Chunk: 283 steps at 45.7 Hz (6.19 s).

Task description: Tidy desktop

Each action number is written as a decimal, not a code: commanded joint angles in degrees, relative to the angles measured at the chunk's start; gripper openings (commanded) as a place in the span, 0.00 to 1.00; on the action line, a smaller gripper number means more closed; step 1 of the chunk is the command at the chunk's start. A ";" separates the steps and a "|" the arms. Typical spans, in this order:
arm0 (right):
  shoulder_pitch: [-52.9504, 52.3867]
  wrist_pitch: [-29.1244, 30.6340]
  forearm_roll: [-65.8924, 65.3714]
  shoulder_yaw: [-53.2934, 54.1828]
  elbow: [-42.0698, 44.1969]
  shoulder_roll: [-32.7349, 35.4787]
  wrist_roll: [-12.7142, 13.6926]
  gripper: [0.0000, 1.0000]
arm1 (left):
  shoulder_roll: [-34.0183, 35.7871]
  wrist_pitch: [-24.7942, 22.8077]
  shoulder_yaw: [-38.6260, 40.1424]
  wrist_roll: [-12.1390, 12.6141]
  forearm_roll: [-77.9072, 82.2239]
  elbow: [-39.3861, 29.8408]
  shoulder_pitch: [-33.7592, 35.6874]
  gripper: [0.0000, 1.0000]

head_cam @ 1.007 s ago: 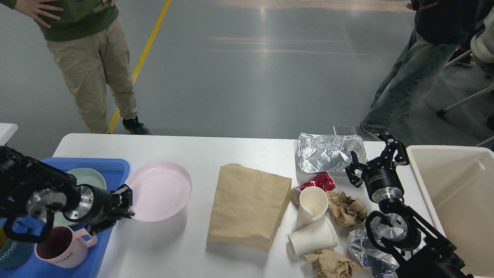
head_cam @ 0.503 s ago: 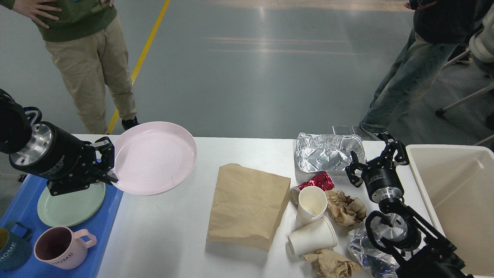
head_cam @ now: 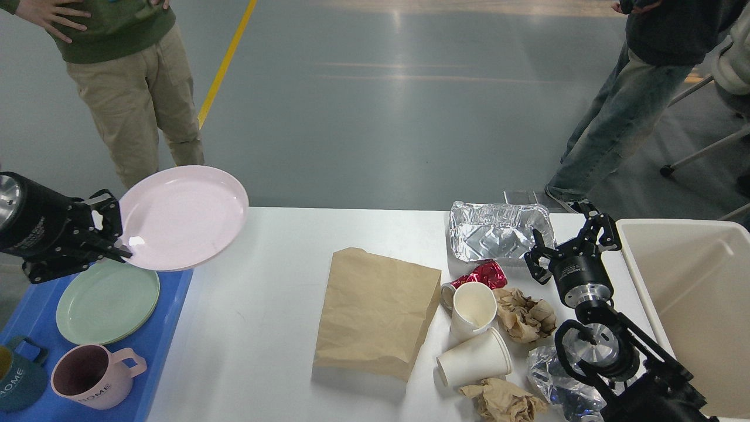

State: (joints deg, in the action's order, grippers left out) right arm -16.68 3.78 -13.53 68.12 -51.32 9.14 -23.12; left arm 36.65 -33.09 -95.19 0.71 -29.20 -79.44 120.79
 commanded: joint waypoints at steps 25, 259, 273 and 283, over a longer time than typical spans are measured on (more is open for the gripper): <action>-0.01 0.09 0.00 0.00 -0.01 0.00 0.00 1.00 | 2.03 12.96 28.03 8.35 9.15 43.59 -50.56 0.00; -0.01 0.00 0.00 0.00 0.07 0.00 0.00 1.00 | -26.54 -2.51 174.55 -7.39 27.53 29.96 -110.86 0.97; -0.01 0.00 0.00 0.00 0.07 0.00 0.00 1.00 | -26.89 -2.60 174.55 -7.65 27.44 30.84 -109.80 0.97; -0.01 0.00 0.00 0.00 0.07 0.00 0.00 1.00 | -26.89 -2.60 174.55 -7.74 27.44 30.84 -109.80 0.97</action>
State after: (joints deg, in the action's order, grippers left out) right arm -16.70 3.78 -13.53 68.12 -51.19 9.14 -23.12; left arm 9.76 -35.66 79.36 -7.05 -1.76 -48.60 10.99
